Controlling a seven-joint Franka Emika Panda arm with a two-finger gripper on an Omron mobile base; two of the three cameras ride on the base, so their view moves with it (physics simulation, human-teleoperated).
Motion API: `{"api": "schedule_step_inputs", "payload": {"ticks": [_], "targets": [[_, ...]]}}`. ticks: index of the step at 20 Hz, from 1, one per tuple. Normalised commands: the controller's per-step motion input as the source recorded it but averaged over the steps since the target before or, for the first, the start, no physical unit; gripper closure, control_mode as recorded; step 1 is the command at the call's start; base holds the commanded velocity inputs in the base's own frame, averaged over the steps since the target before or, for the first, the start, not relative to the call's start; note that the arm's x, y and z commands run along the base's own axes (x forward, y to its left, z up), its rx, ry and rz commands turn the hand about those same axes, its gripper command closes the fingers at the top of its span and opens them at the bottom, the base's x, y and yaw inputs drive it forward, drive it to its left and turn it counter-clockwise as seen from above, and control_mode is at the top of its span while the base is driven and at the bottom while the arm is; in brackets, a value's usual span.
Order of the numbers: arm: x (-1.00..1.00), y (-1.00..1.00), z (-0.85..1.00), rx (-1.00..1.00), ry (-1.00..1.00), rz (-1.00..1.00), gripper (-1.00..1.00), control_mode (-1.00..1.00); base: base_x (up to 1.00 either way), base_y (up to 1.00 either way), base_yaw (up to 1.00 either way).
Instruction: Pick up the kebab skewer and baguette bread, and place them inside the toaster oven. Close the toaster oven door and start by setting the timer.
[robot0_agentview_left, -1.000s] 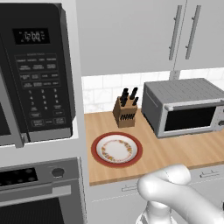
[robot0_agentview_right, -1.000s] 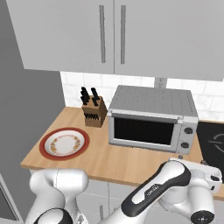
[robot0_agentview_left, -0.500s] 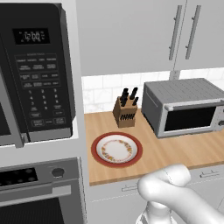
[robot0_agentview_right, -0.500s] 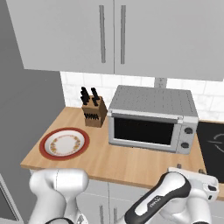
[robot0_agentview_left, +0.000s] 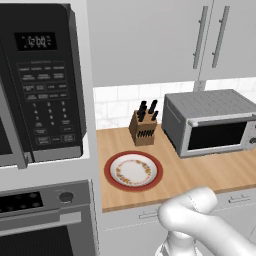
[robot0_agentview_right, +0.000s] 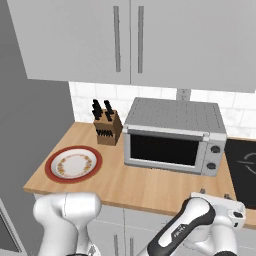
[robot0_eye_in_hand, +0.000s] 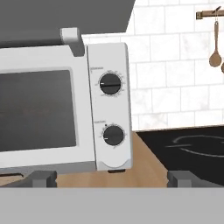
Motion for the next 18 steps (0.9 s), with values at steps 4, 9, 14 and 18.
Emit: {"api": "schedule_step_inputs", "payload": {"ticks": [4,9,14,18], "targets": [[0.40,0.00,-0.13,0.00,0.00,0.01,-1.00,-1.00,0.00,0.00,0.00],[0.41,0.00,-0.04,0.00,0.00,0.03,-1.00,-1.00,0.00,0.00,0.00],[0.40,0.00,0.00,0.00,0.00,0.00,-1.00,-1.00,0.00,0.00,0.00],[0.26,0.00,0.00,0.00,0.00,0.00,-1.00,-1.00,0.00,0.00,0.00]]}}
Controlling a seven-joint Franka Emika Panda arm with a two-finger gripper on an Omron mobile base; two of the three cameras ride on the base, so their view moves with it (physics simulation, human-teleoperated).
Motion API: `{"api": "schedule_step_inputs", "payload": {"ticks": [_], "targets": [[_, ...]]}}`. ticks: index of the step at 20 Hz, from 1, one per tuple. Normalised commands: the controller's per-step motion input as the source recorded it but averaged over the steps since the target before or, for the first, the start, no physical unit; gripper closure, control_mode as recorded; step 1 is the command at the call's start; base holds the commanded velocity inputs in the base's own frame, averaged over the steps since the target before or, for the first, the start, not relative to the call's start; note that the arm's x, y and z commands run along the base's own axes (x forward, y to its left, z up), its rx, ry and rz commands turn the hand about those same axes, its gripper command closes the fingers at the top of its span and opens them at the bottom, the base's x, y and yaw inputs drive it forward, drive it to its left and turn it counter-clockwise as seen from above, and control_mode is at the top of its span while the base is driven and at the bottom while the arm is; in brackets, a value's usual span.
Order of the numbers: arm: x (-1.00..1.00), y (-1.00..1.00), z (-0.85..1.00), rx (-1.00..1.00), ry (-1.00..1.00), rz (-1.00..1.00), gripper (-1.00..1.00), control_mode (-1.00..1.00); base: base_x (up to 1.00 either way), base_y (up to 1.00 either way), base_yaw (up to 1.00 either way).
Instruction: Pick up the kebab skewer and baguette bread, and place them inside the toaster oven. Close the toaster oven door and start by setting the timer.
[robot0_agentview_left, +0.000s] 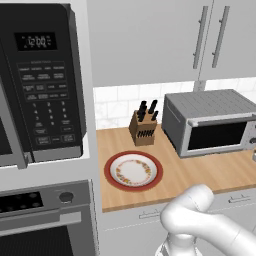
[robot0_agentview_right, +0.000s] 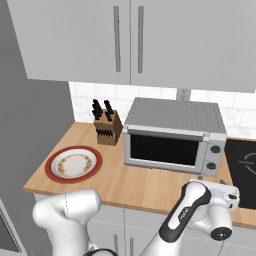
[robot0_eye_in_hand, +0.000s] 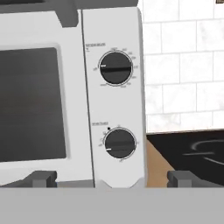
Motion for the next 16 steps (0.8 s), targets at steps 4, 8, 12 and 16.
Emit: {"api": "schedule_step_inputs", "payload": {"ticks": [4,8,12,16], "targets": [[0.29,0.00,0.00,0.00,0.00,0.00,-1.00,-1.00,0.00,0.00,0.00],[0.10,0.00,0.00,0.00,0.00,0.00,-1.00,-1.00,0.00,0.00,0.00],[0.09,0.00,0.00,0.00,0.00,0.00,-1.00,-1.00,0.00,0.00,0.00],[0.16,0.00,0.00,0.00,0.00,0.00,-1.00,-1.00,0.00,0.00,0.00]]}}
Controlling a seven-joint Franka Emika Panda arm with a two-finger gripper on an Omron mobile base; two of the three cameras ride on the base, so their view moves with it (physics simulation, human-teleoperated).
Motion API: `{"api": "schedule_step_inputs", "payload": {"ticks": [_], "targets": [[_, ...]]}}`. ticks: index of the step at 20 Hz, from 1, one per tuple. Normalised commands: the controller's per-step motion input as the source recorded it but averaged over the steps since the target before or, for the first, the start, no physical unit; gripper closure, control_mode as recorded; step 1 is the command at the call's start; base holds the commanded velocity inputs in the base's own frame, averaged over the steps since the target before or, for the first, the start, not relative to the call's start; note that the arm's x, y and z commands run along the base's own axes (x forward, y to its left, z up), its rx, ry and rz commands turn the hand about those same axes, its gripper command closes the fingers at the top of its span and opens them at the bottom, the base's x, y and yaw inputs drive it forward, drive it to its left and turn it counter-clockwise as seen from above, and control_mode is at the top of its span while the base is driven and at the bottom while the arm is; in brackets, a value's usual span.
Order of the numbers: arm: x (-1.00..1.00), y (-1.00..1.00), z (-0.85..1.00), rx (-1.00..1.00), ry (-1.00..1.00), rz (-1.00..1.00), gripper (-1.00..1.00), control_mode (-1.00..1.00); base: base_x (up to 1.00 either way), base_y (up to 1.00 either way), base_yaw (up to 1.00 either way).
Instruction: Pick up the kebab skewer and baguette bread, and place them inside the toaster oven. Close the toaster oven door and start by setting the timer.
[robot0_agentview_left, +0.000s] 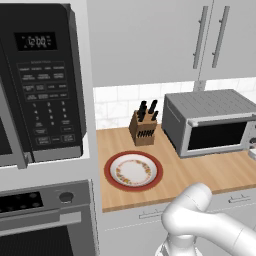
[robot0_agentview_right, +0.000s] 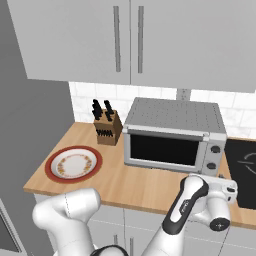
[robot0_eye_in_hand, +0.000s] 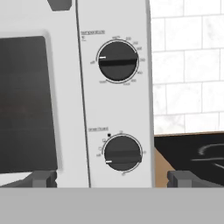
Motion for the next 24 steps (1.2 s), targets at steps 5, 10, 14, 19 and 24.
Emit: {"api": "schedule_step_inputs", "payload": {"ticks": [5,10,14,19,24], "targets": [[0.07,0.00,0.00,0.00,0.00,0.00,-1.00,-1.00,0.00,0.00,0.00],[0.07,0.00,0.00,0.00,-0.02,0.00,-1.00,-1.00,0.00,0.00,0.00],[0.01,0.00,0.00,0.00,-0.02,0.00,-1.00,-1.00,0.00,0.00,0.00],[0.21,0.00,0.00,0.00,0.00,0.00,-1.00,-1.00,0.00,0.00,0.00],[0.19,-0.09,0.00,0.00,-0.01,0.00,-1.00,-1.00,0.00,0.00,0.00]]}}
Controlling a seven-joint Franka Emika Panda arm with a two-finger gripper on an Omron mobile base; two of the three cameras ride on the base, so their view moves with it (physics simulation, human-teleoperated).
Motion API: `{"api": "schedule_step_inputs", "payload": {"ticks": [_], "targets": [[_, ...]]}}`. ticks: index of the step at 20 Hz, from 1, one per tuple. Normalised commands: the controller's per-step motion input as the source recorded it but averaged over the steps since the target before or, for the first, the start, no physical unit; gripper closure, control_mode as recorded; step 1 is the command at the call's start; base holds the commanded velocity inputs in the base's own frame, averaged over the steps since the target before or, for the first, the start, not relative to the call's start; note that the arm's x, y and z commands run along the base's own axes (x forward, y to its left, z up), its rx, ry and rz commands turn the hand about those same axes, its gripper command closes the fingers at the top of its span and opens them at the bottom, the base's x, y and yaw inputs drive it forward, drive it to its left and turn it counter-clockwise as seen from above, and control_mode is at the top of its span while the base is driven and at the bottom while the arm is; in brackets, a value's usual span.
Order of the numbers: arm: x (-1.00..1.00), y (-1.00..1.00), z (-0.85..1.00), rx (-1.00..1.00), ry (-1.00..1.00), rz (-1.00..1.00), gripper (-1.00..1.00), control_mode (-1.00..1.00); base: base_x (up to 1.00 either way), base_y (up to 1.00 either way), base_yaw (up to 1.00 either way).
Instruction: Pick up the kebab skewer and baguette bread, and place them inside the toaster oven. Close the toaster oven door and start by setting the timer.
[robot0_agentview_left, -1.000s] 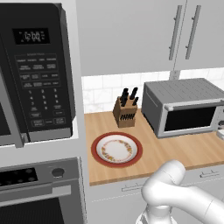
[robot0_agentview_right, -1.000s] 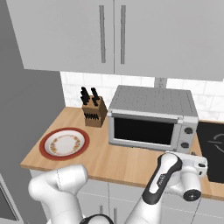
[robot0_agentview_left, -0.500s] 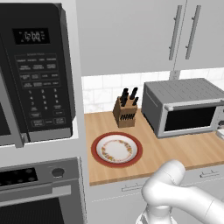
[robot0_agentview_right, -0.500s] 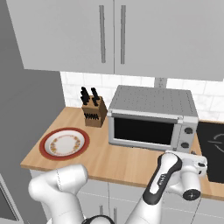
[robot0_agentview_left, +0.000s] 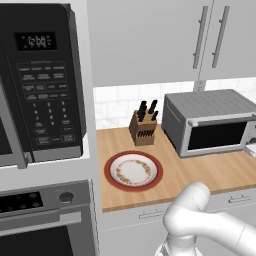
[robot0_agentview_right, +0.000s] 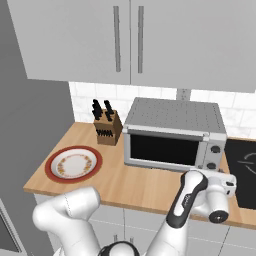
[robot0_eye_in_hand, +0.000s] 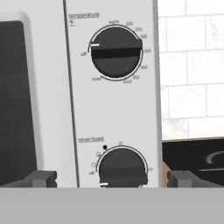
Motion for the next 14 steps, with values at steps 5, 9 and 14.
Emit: {"api": "schedule_step_inputs", "payload": {"ticks": [5,9,14], "targets": [[0.06,-0.07,0.00,0.00,-0.02,0.00,-1.00,-1.00,0.00,0.00,0.00],[0.04,0.00,-0.03,0.00,0.00,0.00,-1.00,-1.00,0.00,0.00,0.00],[0.11,0.00,-0.06,0.00,0.00,0.00,-1.00,-1.00,0.00,0.00,0.00]]}}
